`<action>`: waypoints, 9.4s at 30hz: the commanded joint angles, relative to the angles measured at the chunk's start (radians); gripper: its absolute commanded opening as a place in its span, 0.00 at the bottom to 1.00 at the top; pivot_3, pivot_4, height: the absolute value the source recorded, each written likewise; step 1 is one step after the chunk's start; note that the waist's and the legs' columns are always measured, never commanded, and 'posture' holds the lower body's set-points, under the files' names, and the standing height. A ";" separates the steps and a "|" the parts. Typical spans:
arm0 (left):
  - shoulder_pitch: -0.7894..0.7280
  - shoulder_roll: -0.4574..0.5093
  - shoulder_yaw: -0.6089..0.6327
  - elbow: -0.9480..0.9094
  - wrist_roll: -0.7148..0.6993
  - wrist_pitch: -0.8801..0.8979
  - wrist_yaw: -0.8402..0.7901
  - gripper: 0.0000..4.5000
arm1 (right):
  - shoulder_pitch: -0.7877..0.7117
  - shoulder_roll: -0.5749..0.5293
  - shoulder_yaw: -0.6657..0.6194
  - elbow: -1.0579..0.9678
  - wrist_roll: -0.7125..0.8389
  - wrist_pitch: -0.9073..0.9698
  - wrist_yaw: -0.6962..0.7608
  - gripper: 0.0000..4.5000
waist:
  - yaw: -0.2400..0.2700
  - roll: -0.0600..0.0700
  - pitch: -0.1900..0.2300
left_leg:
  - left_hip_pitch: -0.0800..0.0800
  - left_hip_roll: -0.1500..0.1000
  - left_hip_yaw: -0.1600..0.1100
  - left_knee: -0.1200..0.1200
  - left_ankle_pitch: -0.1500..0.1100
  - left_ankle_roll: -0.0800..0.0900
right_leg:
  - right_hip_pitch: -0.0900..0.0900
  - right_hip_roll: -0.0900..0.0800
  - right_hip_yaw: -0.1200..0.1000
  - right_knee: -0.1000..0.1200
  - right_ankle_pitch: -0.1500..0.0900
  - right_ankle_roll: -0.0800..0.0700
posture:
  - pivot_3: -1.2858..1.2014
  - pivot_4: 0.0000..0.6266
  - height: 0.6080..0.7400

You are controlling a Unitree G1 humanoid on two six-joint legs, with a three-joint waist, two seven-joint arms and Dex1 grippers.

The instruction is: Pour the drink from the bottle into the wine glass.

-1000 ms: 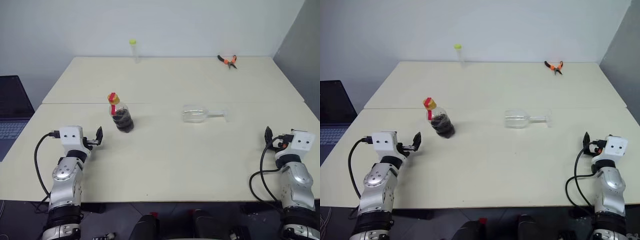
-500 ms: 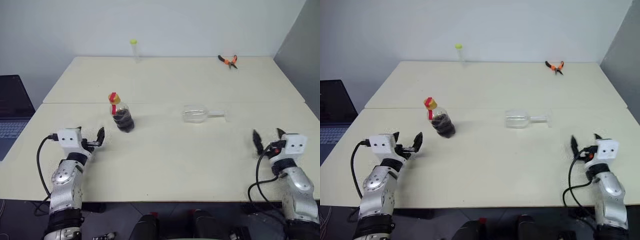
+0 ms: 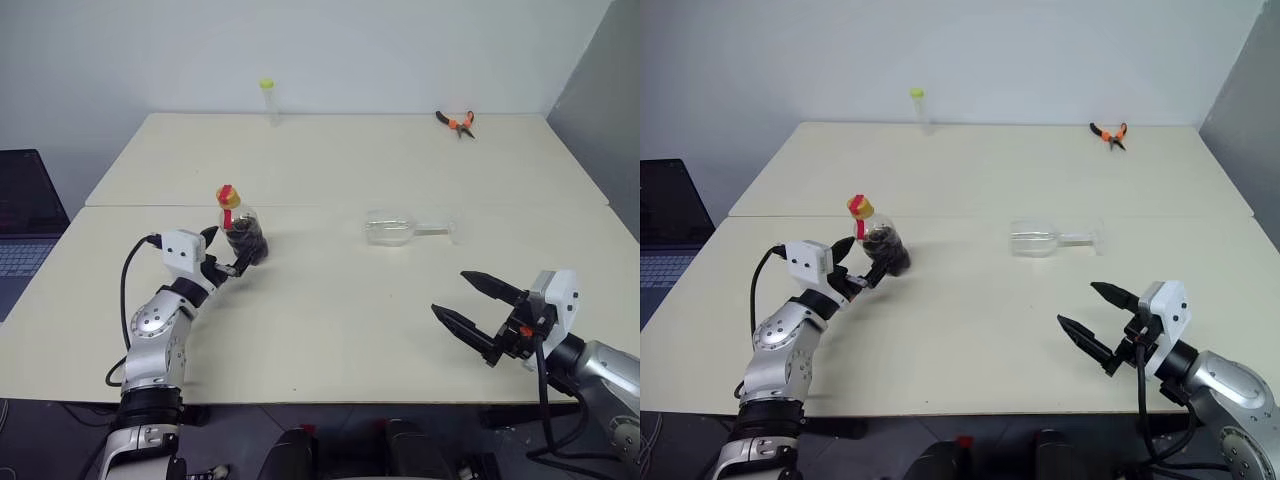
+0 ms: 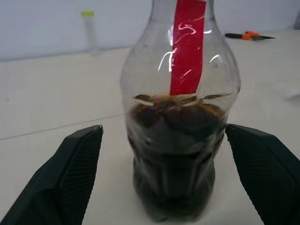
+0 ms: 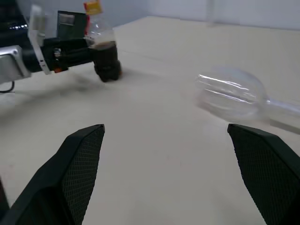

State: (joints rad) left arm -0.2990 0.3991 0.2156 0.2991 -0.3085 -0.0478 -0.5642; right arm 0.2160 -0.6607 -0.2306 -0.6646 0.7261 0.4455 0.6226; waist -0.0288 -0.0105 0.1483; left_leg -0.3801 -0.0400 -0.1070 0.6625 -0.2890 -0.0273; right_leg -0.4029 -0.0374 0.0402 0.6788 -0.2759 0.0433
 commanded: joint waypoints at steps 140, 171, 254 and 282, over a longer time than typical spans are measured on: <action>-0.365 -0.210 -0.544 0.077 0.181 -0.012 -0.559 0.17 | -0.260 0.249 0.204 -0.255 -0.088 0.311 -0.511 1.00 | 0.002 -0.007 0.008 | -0.003 -0.001 -0.001 0.002 0.000 0.000 | -0.002 0.000 0.000 0.001 0.000 0.000 | 0.52 0.24 1.00; -0.301 -0.188 -0.562 -0.071 0.126 0.056 -0.648 0.17 | -0.773 -0.243 0.231 0.510 0.028 0.318 0.411 0.28 | -0.001 -0.006 0.010 | -0.002 0.000 0.000 0.002 0.000 0.001 | -0.001 0.000 0.000 0.000 0.000 0.000 | 0.52 0.24 1.00; -0.334 -0.232 -0.544 0.021 0.142 0.023 -0.582 0.16 | -0.144 -0.087 -0.151 -0.217 0.392 0.332 -0.306 0.91 | -0.001 -0.007 0.010 | -0.002 -0.001 0.000 0.002 0.000 0.001 | -0.001 0.000 0.000 0.001 0.000 0.000 | 0.52 0.24 1.00; -0.326 -0.230 -0.547 0.013 0.144 0.027 -0.576 0.16 | -0.290 0.087 0.073 -0.166 0.157 0.266 -0.397 0.28 | 0.001 -0.006 0.010 | -0.002 -0.001 0.000 0.002 0.000 0.000 | -0.001 0.000 0.000 0.001 0.000 0.000 | 0.52 0.24 1.00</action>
State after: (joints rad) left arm -0.6086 0.1722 -0.3450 0.3504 -0.1503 -0.0060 -1.1399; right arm -0.0793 -0.5789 -0.1295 -0.8064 0.8862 0.7386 0.2297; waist -0.0275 -0.0169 0.1583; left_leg -0.3825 -0.0410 -0.1073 0.6647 -0.2888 -0.0269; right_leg -0.4039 -0.0375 0.0402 0.6796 -0.2760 0.0436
